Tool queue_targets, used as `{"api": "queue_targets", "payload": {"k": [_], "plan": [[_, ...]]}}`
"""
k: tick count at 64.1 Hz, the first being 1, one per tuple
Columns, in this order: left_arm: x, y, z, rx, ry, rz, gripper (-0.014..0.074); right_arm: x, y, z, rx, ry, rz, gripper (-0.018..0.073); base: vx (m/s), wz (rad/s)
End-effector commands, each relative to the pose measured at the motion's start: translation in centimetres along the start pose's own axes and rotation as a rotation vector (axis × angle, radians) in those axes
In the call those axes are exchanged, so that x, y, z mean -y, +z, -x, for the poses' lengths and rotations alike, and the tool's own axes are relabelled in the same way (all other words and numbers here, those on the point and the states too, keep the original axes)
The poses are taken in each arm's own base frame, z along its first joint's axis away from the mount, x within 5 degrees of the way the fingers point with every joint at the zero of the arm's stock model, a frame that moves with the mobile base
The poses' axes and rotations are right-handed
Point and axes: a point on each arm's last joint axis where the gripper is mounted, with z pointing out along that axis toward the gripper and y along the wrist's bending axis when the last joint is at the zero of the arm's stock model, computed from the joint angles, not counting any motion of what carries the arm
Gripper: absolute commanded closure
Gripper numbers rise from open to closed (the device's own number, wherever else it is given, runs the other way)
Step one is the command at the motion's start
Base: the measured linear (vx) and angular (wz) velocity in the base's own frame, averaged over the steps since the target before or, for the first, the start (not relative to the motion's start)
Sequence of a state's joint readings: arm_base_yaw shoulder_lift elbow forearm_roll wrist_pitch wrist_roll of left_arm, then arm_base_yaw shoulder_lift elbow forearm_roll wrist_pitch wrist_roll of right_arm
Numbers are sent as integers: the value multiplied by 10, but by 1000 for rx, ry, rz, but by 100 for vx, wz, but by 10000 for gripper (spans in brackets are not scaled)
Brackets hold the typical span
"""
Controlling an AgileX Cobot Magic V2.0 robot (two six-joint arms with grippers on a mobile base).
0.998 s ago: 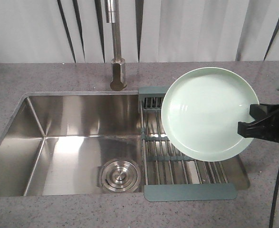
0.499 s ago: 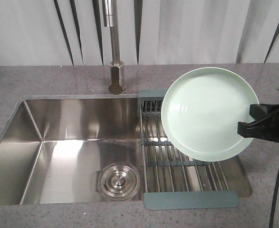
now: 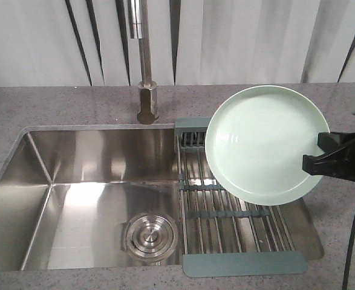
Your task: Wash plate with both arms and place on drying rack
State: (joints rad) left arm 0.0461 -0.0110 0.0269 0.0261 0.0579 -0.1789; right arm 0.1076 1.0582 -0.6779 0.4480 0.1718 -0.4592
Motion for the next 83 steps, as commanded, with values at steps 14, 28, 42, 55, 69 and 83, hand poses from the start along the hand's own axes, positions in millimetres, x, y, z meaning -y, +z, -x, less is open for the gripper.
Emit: {"api": "queue_targets", "payload": {"k": [14, 28, 42, 55, 69, 83], "plan": [[1, -1, 3, 76, -6, -21, 601, 3, -8, 17, 109, 2, -34, 568, 3, -1], [1, -1, 3, 76, -6, -21, 601, 3, -8, 17, 109, 2, -34, 568, 4, 0], [1, -1, 3, 76, -6, -21, 601, 3, -8, 17, 109, 2, -34, 568, 3, 0], [1, -1, 3, 76, -6, -21, 601, 3, -8, 17, 109, 2, -34, 568, 3, 0], [1, -1, 3, 76, -6, -21, 601, 3, -8, 17, 109, 2, -34, 568, 2, 0], [1, -1, 3, 76, -6, -21, 601, 3, -8, 17, 109, 2, -34, 568, 1, 0]]}}
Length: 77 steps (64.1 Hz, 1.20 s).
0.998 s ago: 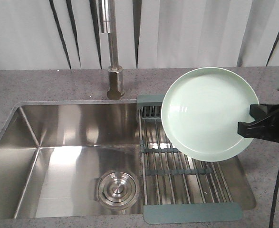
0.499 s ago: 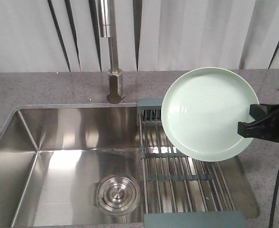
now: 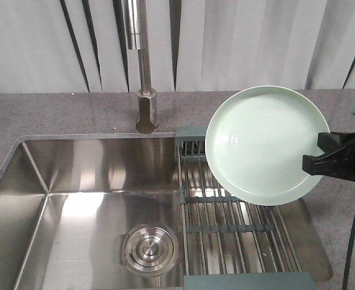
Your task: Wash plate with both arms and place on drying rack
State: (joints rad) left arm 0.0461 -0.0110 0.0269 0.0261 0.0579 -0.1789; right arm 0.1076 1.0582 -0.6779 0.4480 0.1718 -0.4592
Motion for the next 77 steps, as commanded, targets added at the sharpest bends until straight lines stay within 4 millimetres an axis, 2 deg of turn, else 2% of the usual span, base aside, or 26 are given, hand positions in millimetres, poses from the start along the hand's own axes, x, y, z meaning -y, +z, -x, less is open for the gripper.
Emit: {"api": "queue_targets", "payload": {"k": [1, 77], "plan": [[1, -1, 3, 76, -6, -21, 601, 3, -8, 17, 109, 2, -34, 568, 0, 0], [1, -1, 3, 76, -6, -21, 601, 3, -8, 18, 109, 2, -34, 568, 0, 0]]}}
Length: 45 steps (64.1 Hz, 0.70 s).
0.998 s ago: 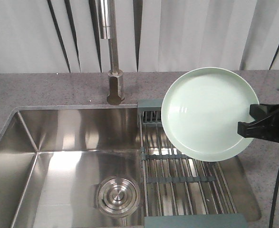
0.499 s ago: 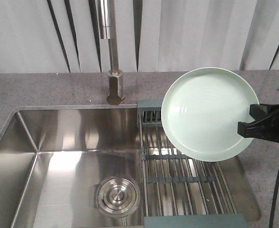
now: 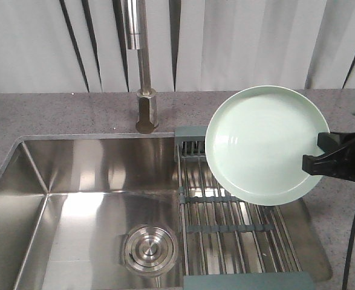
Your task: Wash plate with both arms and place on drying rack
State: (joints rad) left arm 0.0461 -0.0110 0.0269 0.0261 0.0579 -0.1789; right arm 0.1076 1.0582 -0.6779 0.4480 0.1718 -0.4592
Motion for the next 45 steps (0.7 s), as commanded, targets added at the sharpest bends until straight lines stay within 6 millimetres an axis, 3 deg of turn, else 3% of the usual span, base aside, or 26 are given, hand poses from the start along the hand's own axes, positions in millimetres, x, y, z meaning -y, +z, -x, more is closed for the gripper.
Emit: {"api": "queue_targets", "payload": {"k": [1, 28, 37, 45], "plan": [[1, -1, 3, 76, -6, -21, 601, 3, -8, 18, 109, 2, -34, 568, 0, 0], [2, -2, 10, 146, 42, -31, 601, 3, -8, 18, 109, 2, -34, 568, 0, 0], [4, -1, 25, 101, 35, -23, 601, 3, -8, 18, 109, 2, -34, 568, 0, 0], [8, 6, 50, 65, 36, -17, 601, 3, -8, 18, 109, 2, -34, 568, 0, 0]]}}
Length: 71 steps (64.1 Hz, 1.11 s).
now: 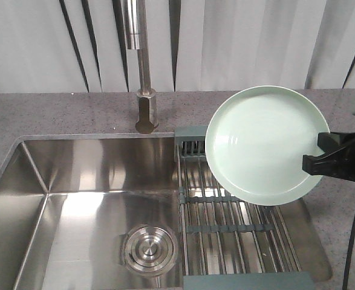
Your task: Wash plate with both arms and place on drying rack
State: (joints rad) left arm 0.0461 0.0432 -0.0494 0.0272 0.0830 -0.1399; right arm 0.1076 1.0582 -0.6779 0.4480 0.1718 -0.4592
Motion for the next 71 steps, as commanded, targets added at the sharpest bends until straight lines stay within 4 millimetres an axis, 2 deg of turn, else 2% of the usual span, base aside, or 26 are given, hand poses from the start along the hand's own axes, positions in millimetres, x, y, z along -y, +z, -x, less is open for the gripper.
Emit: {"api": "queue_targets", "payload": {"k": [1, 13, 38, 50, 71], "plan": [[5, 6, 34, 63, -4, -16, 601, 3, -8, 18, 109, 2, -34, 568, 0, 0], [8, 34, 64, -39, -3, -4, 601, 3, -8, 18, 109, 2, -34, 568, 0, 0], [11, 99, 86, -285, -2, 26, 601, 3, -8, 18, 109, 2, -34, 568, 0, 0], [11, 110, 84, -312, -2, 29, 601, 3, -8, 18, 109, 2, -34, 568, 0, 0], [10, 110, 79, -354, -2, 35, 601, 3, -8, 18, 109, 2, -34, 568, 0, 0]]}}
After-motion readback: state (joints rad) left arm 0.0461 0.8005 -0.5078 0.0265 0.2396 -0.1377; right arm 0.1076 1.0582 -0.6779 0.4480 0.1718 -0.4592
